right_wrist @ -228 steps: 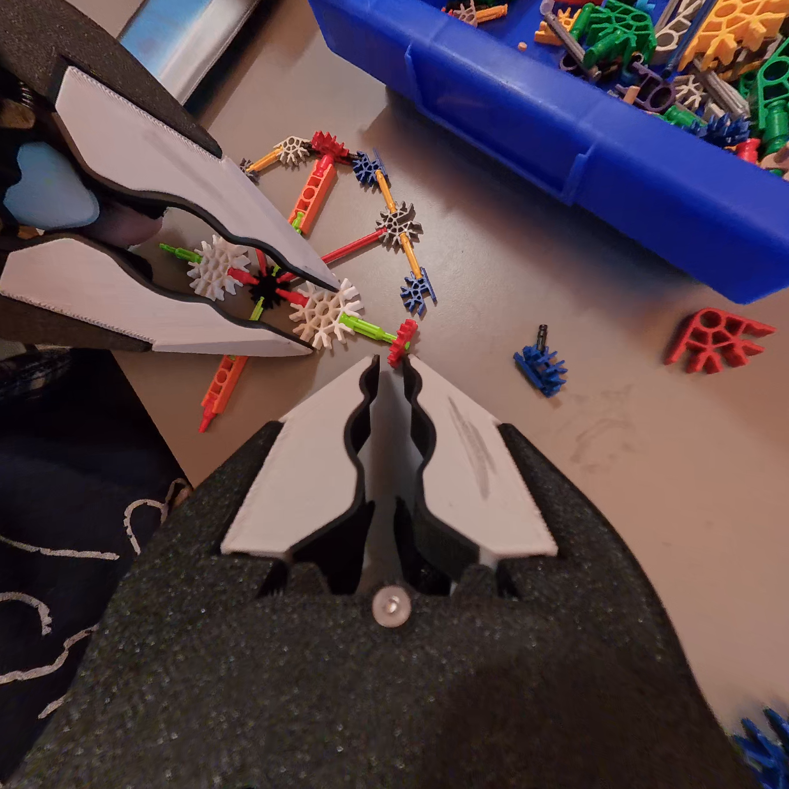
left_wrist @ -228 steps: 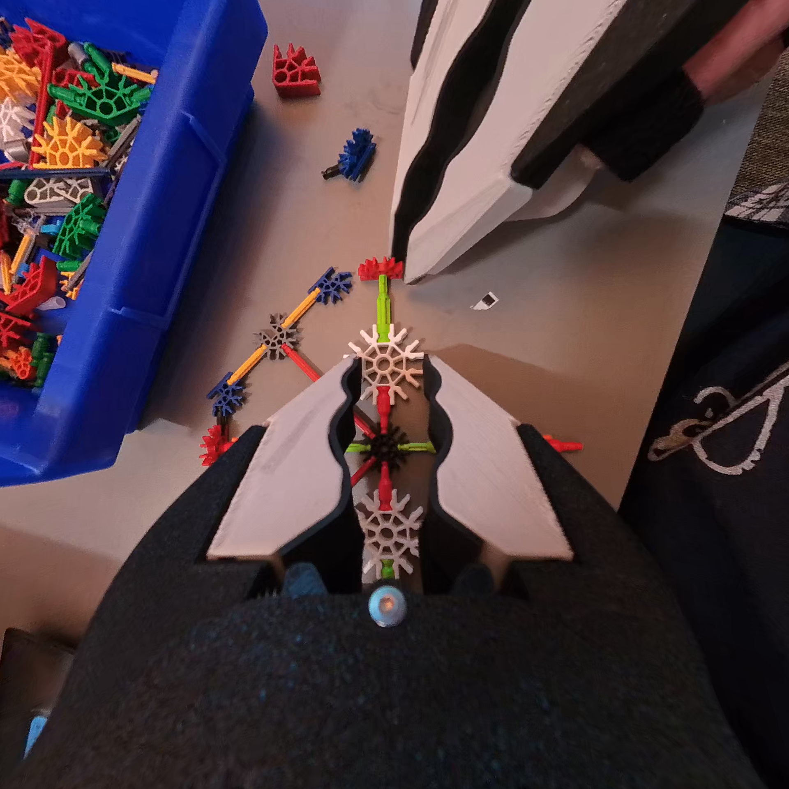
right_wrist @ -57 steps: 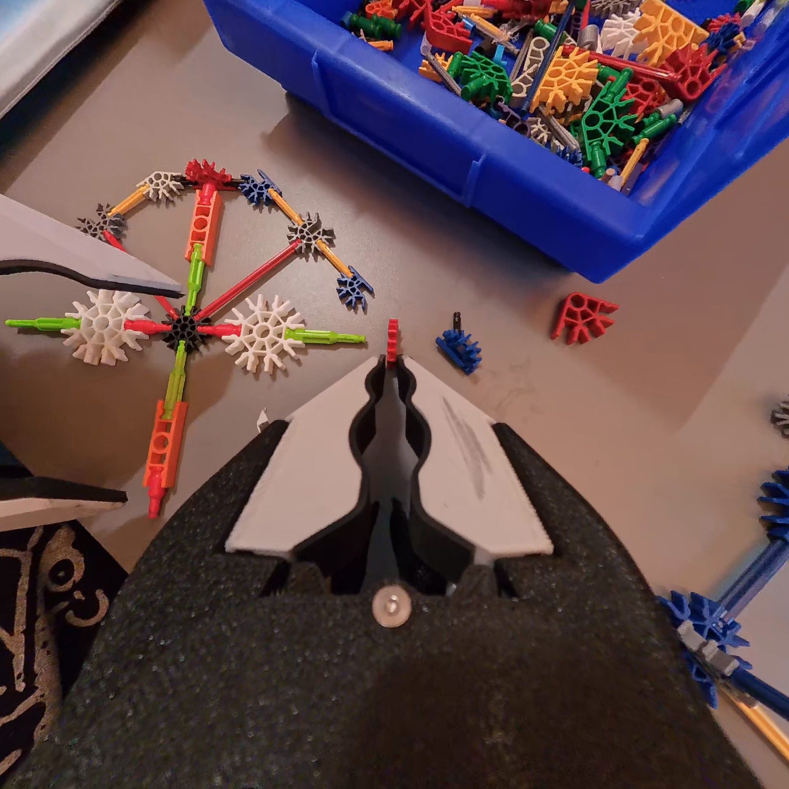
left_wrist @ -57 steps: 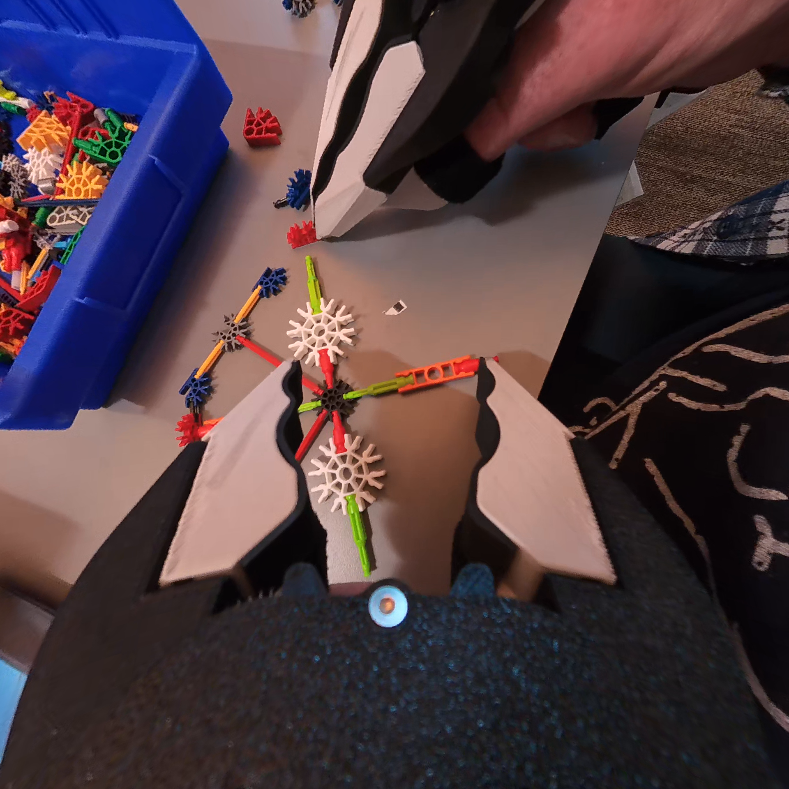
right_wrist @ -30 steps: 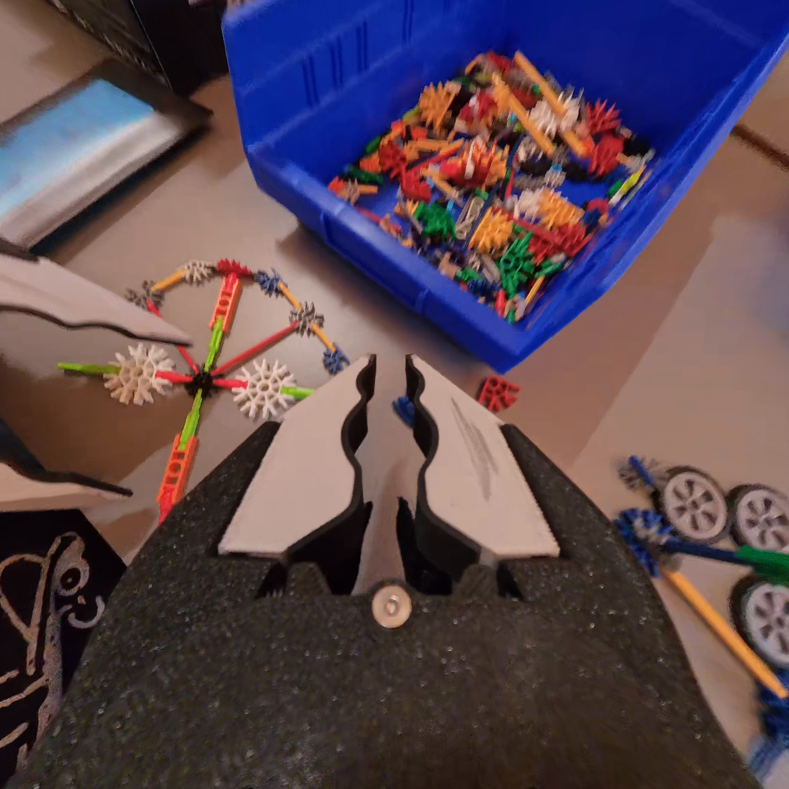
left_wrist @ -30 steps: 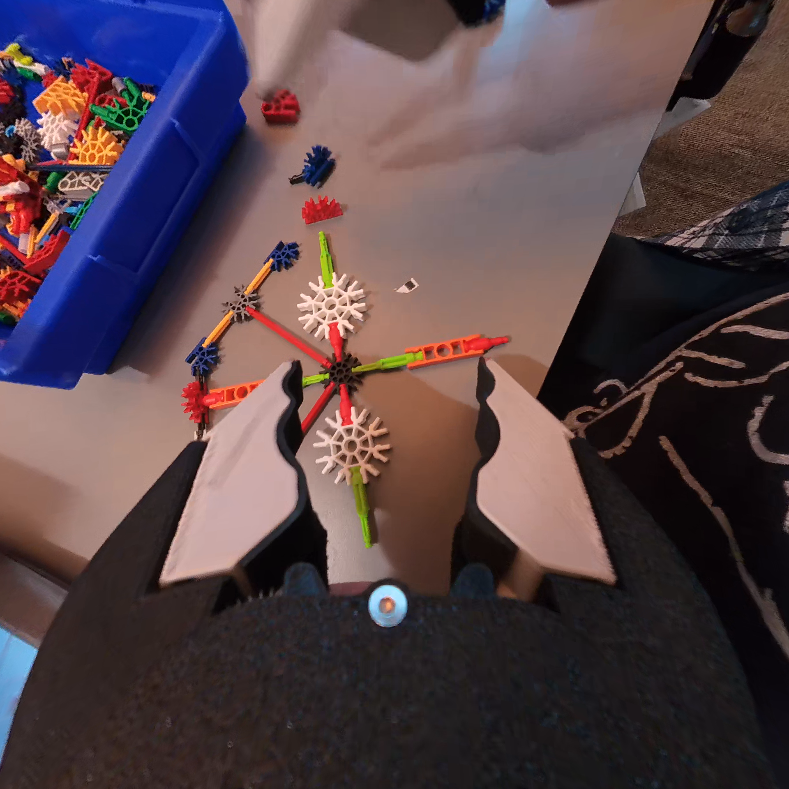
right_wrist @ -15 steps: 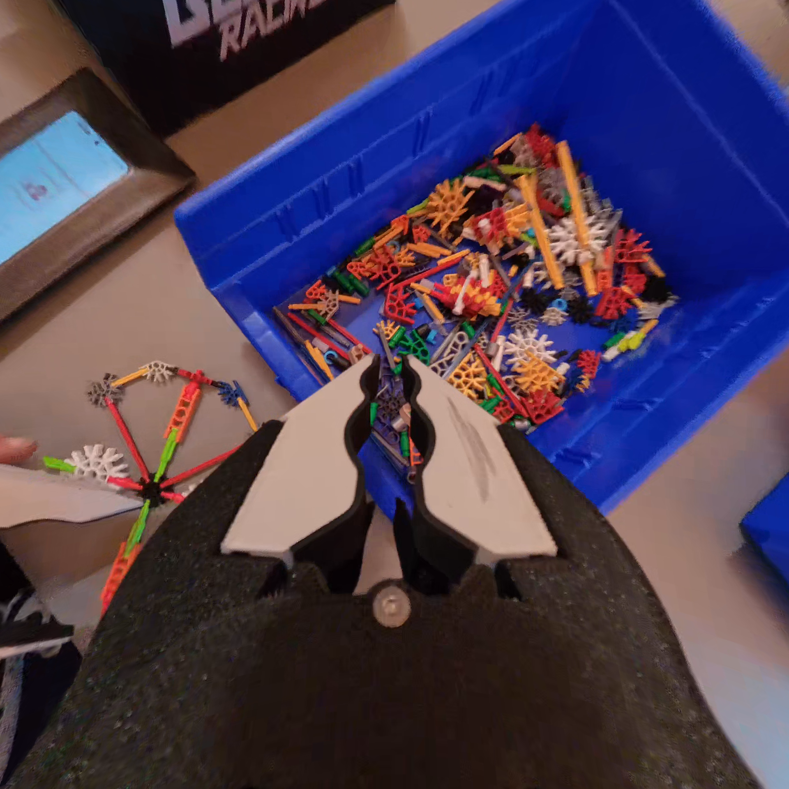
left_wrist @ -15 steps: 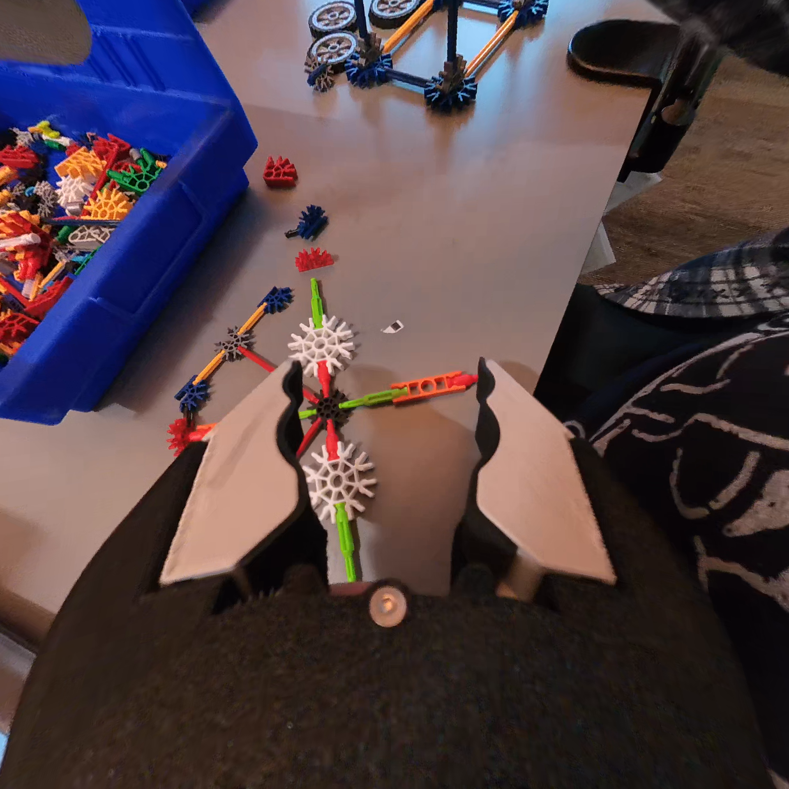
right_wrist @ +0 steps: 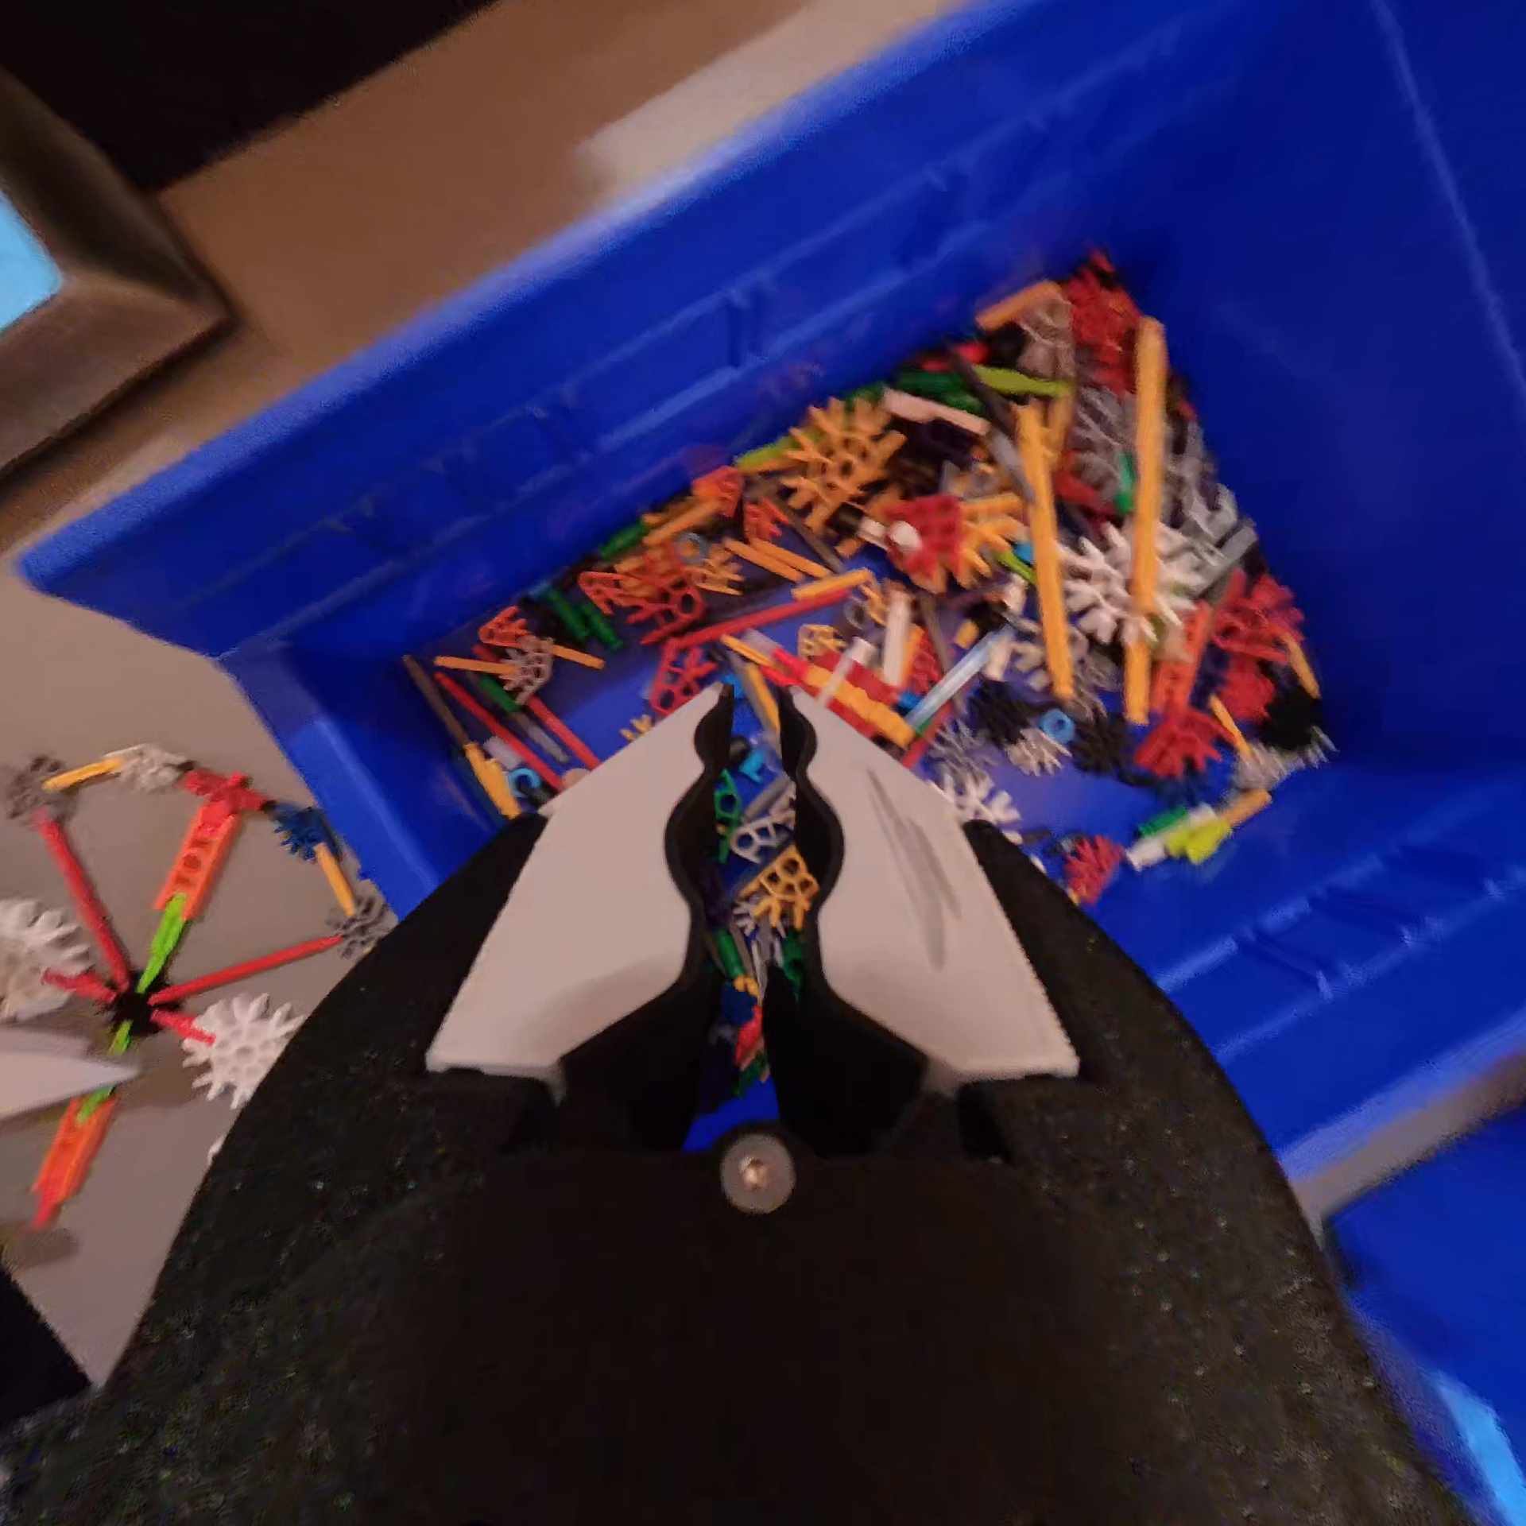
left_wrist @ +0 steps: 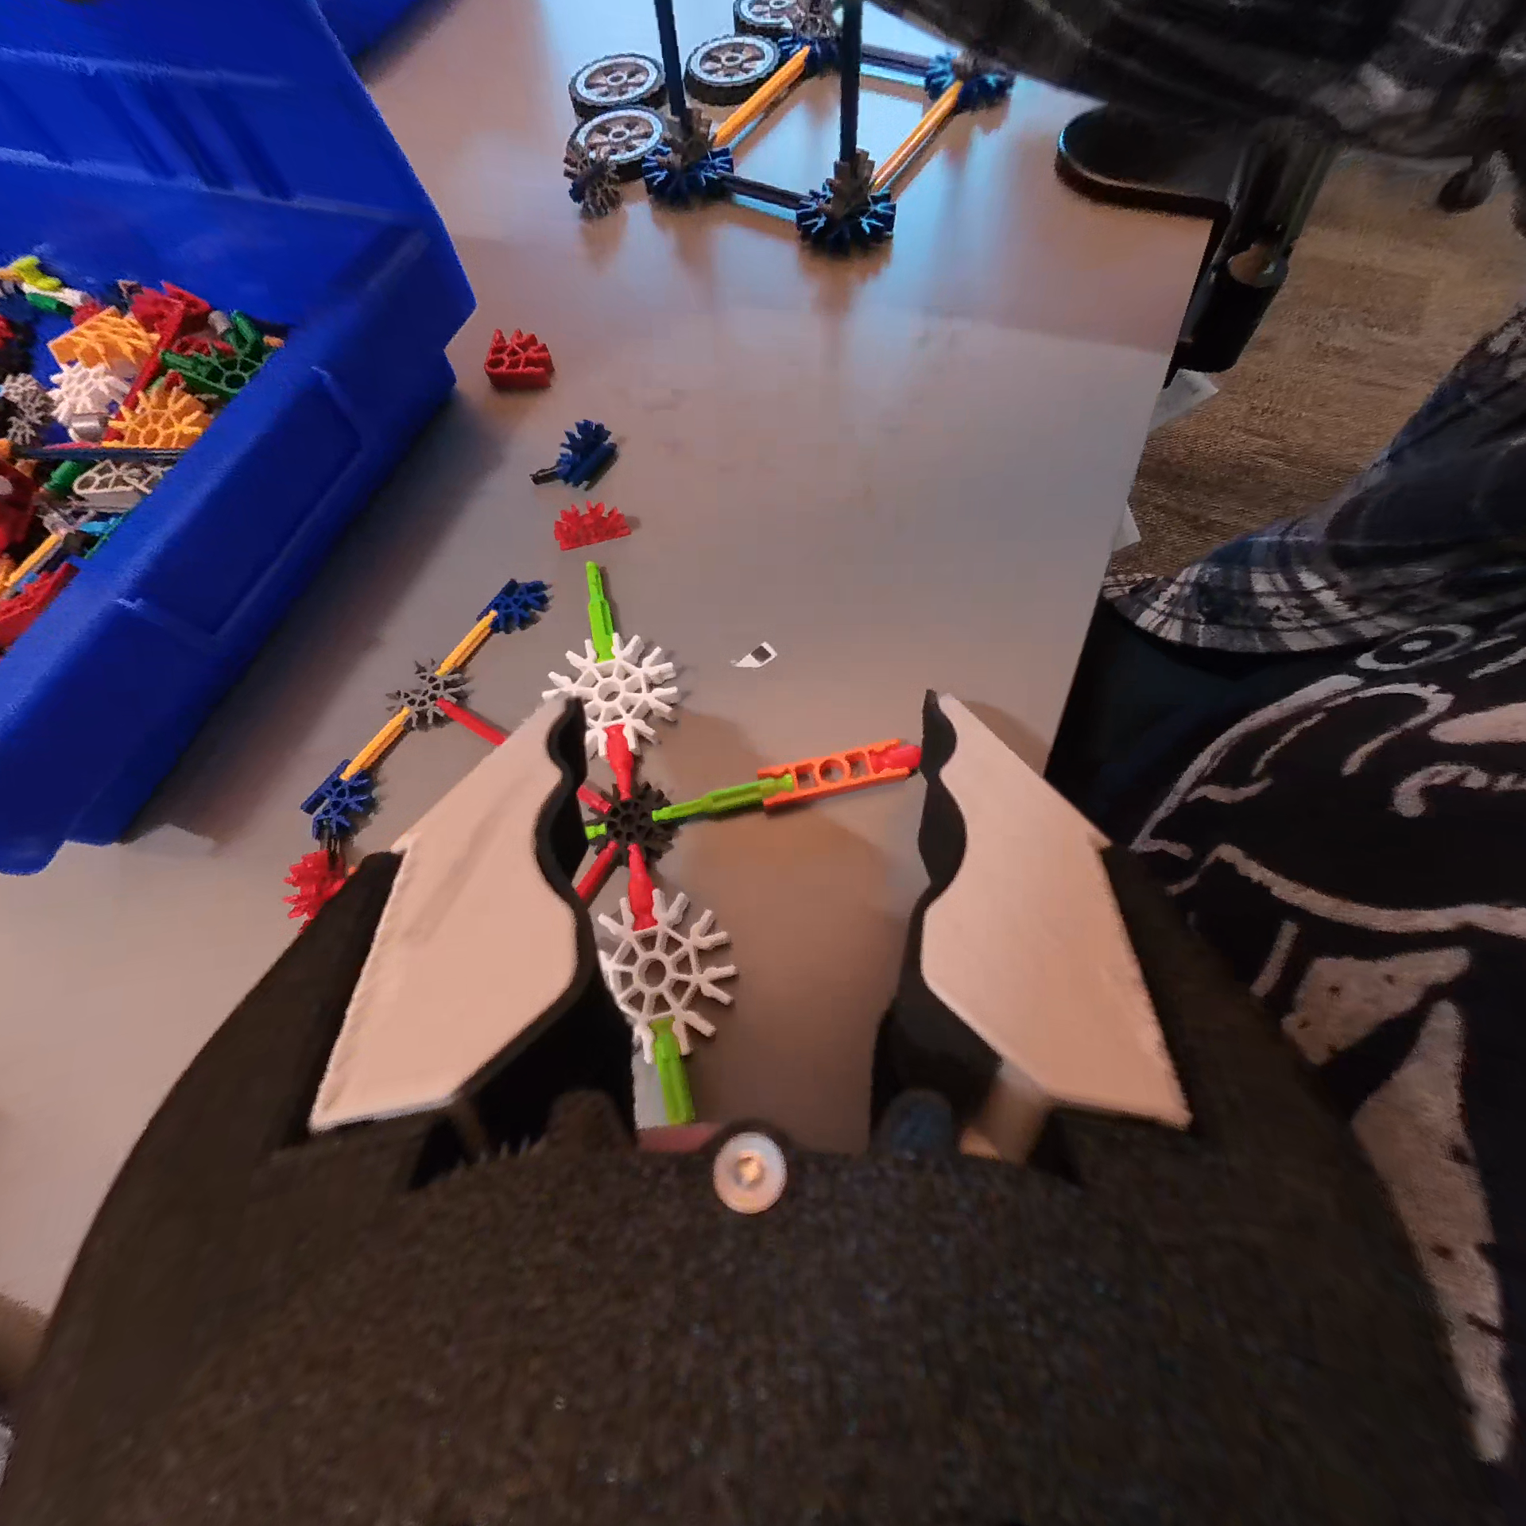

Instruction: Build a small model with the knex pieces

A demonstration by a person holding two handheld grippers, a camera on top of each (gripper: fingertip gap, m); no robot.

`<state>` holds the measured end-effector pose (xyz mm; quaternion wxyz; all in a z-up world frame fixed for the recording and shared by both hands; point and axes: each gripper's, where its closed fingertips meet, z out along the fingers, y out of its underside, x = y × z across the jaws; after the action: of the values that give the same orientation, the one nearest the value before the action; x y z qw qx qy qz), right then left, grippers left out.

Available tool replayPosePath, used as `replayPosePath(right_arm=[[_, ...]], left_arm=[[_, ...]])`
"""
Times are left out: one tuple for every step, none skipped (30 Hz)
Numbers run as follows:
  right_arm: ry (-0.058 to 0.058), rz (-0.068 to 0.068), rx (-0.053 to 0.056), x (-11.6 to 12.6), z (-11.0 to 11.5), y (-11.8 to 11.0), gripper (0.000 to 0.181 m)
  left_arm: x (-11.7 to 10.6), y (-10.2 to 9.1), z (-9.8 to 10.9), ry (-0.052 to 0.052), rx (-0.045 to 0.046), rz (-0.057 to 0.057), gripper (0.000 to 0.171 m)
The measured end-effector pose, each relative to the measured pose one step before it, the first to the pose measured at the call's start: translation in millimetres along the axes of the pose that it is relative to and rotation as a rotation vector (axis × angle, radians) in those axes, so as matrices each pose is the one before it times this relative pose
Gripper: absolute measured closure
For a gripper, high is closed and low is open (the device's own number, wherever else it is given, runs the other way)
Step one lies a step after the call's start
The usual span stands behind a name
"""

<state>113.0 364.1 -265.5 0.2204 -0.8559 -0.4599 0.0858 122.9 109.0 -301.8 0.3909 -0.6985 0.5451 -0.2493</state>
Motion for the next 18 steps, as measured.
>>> replayPosePath(right_arm=[[-0.0524,-0.0424,0.0024,-8.2,2.56,-3.4,0.171],[-0.038,-0.0289,-0.0034,-5.66,4.0,-2.53,0.171],[-0.007,-0.0088,-0.0102,0.26,5.18,-1.57,0.171],[0.0062,-0.0036,-0.0164,2.69,5.7,-0.54,0.172],[0.0005,-0.0038,-0.0143,1.98,5.64,-0.32,0.173],[-0.0012,-0.0052,-0.0008,1.56,5.0,-2.23,0.174],[0.0047,-0.0058,0.0083,2.32,4.27,-3.43,0.175],[0.0014,-0.0006,-0.0082,2.37,4.33,-0.28,0.175],[0.0038,0.0024,-0.0149,3.23,4.42,1.31,0.175],[0.0016,0.0041,-0.0098,2.56,4.33,0.81,0.175],[-0.006,-0.0006,-0.0112,0.18,4.34,1.06,0.176],[-0.0023,-0.0129,-0.0142,-0.51,4.14,1.51,0.176],[0.0288,-0.0235,-0.0004,3.7,2.67,-0.64,0.177],[0.0297,-0.0101,0.0017,4.23,1.56,-0.92,0.181],[-0.0004,0.0057,-0.0098,0.52,1.72,1.24,0.181],[-0.0125,0.0072,-0.0118,-0.94,1.68,1.81,0.181],[-0.0074,0.0044,-0.0059,0.08,1.45,1.28,0.181],[-0.0123,0.0085,-0.0111,-0.42,1.62,2.28,0.18]], left_arm=[[-0.25,-0.66,0.12,0.0013,0.00431,-0.0035,0.091],[-0.23,-0.53,0.0,0.0015,0.00377,-0.0037,0.092],[0.06,0.53,0.21,0.0051,-0.00249,-0.0059,0.092],[0.08,0.29,0.21,0.0049,-0.00131,-0.0053,0.092],[-0.13,-0.36,-0.22,0.0015,0.00335,-0.0045,0.092],[-0.09,-0.35,-0.3,0.0014,0.00373,-0.0045,0.092],[-0.03,0.0,-0.46,0.0023,0.00251,-0.0055,0.092],[-0.17,-0.17,-0.41,0.0022,0.004,-0.0055,0.092],[-0.13,-0.43,-0.55,0.0018,0.00508,-0.0061,0.092],[-0.04,-0.29,-0.39,0.0036,0.00363,-0.0055,0.092],[0.23,0.0,-0.04,0.0049,0.00041,-0.0044,0.092],[0.13,0.0,0.0,0.0036,0.00014,-0.0037,0.092],[0.18,-0.09,0.06,0.0028,0.00057,-0.0029,0.092],[0.1,-0.05,-0.03,0.0021,0.00077,-0.002,0.092],[0.13,-0.02,-0.01,0.0015,0.00029,-0.002,0.092],[0.05,-0.05,0.06,0.0008,0.00017,-0.0019,0.092],[0.08,-0.02,0.04,0.0011,-0.0001,-0.0016,0.092],[0.19,-0.05,0.04,0.0013,0.00026,-0.0015,0.092]])
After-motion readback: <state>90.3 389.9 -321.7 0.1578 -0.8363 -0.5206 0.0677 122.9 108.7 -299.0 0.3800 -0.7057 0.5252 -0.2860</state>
